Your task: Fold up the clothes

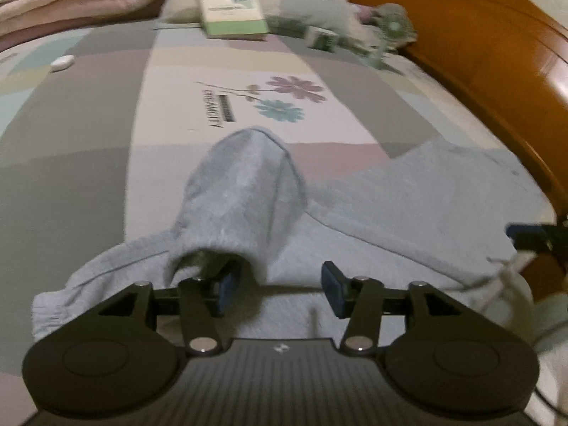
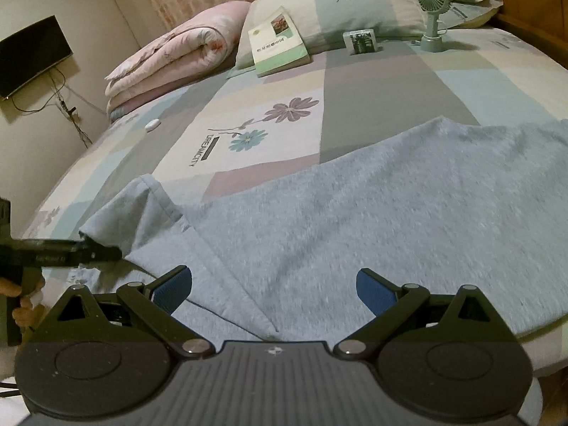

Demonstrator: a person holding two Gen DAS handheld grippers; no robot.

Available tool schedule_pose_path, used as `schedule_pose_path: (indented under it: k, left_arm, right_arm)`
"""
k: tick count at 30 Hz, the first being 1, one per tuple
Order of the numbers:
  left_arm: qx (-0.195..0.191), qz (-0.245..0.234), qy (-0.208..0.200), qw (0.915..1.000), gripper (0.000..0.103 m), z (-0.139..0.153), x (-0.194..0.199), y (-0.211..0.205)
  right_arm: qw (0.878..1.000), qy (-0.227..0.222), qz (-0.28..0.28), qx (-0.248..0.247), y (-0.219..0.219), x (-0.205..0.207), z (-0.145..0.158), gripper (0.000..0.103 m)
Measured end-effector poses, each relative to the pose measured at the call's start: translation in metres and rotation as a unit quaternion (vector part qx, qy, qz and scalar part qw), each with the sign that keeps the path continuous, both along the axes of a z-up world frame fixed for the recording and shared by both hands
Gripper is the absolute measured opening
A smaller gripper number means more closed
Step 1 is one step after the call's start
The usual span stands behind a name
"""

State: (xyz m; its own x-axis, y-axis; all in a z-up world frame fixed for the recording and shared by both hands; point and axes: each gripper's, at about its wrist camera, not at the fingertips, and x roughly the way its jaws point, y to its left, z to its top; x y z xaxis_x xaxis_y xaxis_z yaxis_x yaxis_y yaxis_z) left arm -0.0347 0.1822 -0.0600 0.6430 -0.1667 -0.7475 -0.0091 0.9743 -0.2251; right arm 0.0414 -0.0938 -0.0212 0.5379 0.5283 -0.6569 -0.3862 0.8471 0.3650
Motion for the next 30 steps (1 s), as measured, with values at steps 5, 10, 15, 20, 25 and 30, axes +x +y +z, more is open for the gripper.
schedule_pose_path:
  k: [5, 10, 15, 20, 25, 30]
  left_arm:
    - [-0.005, 0.0, 0.001, 1.0, 0.054, 0.011, -0.012, 0.01]
    - [-0.034, -0.009, -0.025, 0.9991, 0.07, 0.024, -0.03, 0.029]
    - [0.004, 0.0, 0.006, 1.0, 0.067, 0.009, -0.025, 0.022]
    - [0.078, -0.004, -0.007, 0.9969, 0.067, 0.021, -0.04, 0.027]
    - [0.13, 0.006, -0.018, 0.9913, 0.067, 0.019, -0.041, 0.032]
    - [0.194, -0.019, 0.002, 0.9808, 0.014, -0.019, -0.015, 0.023]
  right_arm:
    - [1.0, -0.001, -0.009, 0.0, -0.003, -0.001, 0.003, 0.101]
    - [1.0, 0.002, -0.013, 0.011, -0.002, 0.003, 0.004, 0.101]
    - [1.0, -0.007, -0.007, -0.003, 0.002, -0.001, 0.007, 0.101]
    - [1.0, -0.007, -0.015, -0.004, -0.001, 0.0, 0.007, 0.101]
    - [1.0, -0.001, -0.013, -0.004, 0.002, 0.001, 0.002, 0.101]
    - [1.0, -0.012, -0.005, -0.019, 0.008, -0.004, 0.004, 0.101]
